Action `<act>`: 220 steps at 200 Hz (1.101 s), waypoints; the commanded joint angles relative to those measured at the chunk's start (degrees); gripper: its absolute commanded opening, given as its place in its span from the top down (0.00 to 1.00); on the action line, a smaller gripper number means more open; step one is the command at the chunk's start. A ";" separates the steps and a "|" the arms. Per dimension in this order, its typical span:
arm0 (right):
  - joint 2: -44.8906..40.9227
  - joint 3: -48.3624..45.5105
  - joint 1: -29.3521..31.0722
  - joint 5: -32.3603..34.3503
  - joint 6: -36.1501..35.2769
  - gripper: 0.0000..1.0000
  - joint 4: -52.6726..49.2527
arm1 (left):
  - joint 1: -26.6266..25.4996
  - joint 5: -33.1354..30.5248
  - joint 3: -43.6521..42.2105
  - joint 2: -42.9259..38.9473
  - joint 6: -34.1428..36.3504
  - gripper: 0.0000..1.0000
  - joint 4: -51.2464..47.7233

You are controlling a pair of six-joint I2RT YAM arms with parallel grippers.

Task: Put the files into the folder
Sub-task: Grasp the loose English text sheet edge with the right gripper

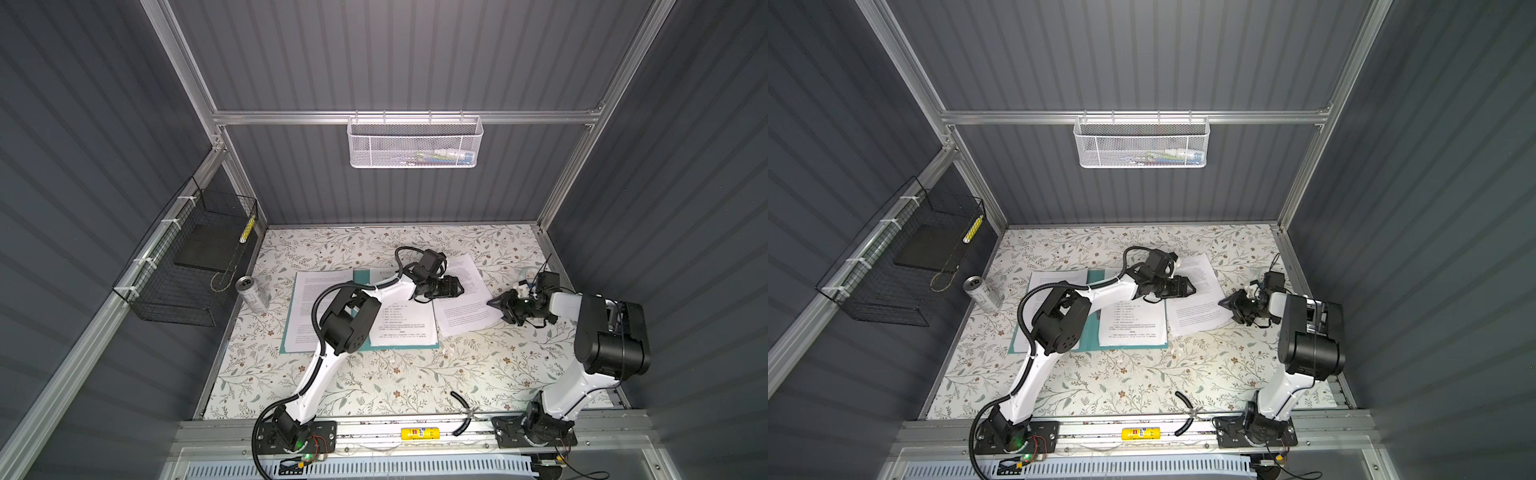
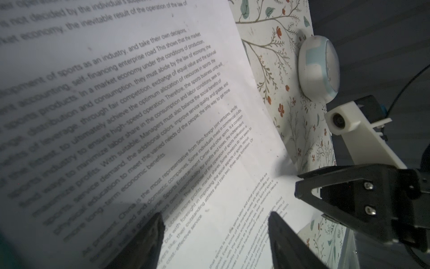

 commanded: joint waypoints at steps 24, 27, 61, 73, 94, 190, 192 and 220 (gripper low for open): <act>1.42 2.15 0.31 -0.83 -0.77 0.64 -0.86 | -0.23 1.70 0.56 1.57 1.39 0.28 -0.58; 1.38 2.13 0.37 -0.83 -0.83 0.65 -0.95 | -0.23 1.84 0.46 1.61 1.36 0.28 -0.49; 1.04 1.80 0.46 -1.11 -1.21 0.73 -0.66 | -0.22 3.11 1.46 2.44 1.81 0.28 -1.25; 0.85 1.71 0.59 -1.39 -1.50 0.74 -0.29 | -0.22 3.09 1.86 2.36 2.34 0.28 -1.71; 1.22 2.04 0.68 -1.96 -1.86 0.76 -0.02 | -0.22 3.31 1.58 1.79 2.98 0.28 -1.46; 2.80 2.94 0.63 -5.29 -2.45 0.80 0.87 | -0.04 3.95 3.28 3.18 3.42 0.28 -2.09; 2.80 2.99 0.67 -5.29 -2.54 0.80 0.81 | -0.05 3.95 3.37 3.23 3.40 0.28 -2.14; 2.24 2.94 0.70 -4.95 -2.46 0.86 0.62 | 0.04 3.93 3.58 2.74 3.61 0.28 -2.19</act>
